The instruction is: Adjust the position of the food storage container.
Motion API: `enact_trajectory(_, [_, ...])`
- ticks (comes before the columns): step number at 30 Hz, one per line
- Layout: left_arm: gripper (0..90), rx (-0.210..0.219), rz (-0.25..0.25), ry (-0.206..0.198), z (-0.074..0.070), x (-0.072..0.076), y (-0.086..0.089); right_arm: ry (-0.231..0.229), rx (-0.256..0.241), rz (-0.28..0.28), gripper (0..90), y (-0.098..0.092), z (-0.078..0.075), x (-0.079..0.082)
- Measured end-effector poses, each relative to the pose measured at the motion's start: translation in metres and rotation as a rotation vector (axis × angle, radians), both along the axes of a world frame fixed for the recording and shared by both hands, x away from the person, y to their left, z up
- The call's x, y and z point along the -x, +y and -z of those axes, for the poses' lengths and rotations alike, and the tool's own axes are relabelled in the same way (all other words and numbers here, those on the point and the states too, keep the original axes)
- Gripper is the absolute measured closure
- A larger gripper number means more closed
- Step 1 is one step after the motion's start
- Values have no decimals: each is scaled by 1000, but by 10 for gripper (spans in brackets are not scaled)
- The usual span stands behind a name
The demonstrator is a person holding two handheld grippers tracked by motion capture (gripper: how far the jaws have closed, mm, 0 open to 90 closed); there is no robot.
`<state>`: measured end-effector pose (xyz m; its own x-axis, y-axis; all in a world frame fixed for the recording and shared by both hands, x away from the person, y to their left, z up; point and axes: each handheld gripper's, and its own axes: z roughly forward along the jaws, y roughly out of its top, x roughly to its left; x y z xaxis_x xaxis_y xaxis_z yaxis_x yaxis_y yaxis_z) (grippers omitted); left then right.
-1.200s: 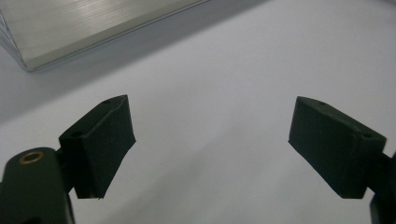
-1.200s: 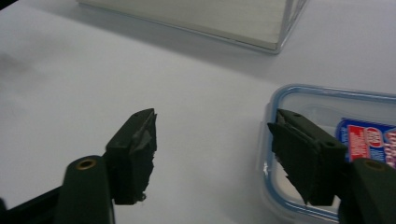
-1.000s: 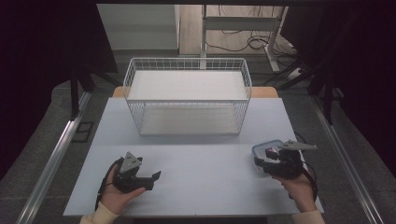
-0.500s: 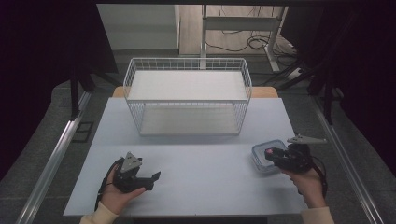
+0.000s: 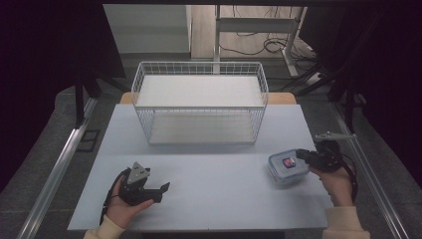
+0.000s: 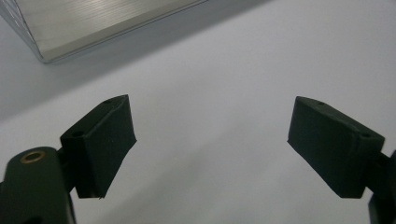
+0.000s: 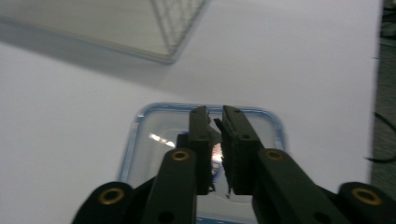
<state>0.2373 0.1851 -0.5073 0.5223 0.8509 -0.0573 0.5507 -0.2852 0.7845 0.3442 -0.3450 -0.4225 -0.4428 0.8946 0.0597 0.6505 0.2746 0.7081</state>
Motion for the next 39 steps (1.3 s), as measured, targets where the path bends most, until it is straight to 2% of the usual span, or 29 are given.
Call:
enact_trajectory(2, [146, 9, 1, -3, -1, 1, 0, -3, -1, 16, 888, -6, -1, -2])
enact_trajectory(4, [147, -2, 0, -8, -1, 1, -2, -2, -2, 27, 894, -12, -1, -4])
enact_trajectory(6, [146, -12, 5, -9, -1, 1, -3, 2, 37, 50, 896, -19, 2, -8])
enact_trajectory(9, [146, -13, 4, -8, 0, 1, -3, 5, 44, 64, 896, -26, 5, -11])
enact_trajectory(14, [146, -16, -2, -1, 1, -1, -3, 39, 71, 102, 897, -39, 18, -18])
enact_trajectory(17, [146, -18, -4, -6, 0, 0, -4, 53, 96, 101, 897, -40, 27, -21])
enact_trajectory(20, [145, -23, 2, -9, 0, 1, -5, 69, 92, 101, 897, -41, 33, -24])
enact_trajectory(26, [145, -26, -2, -9, 1, 1, -3, 109, 119, 82, 897, -37, 42, -25])
enact_trajectory(33, [144, -47, 4, -11, 1, 2, -7, 99, 140, 87, 897, -34, 41, -22])
enact_trajectory(39, [144, -54, 4, -10, 0, 4, -9, 114, 152, 84, 897, -35, 44, -22])
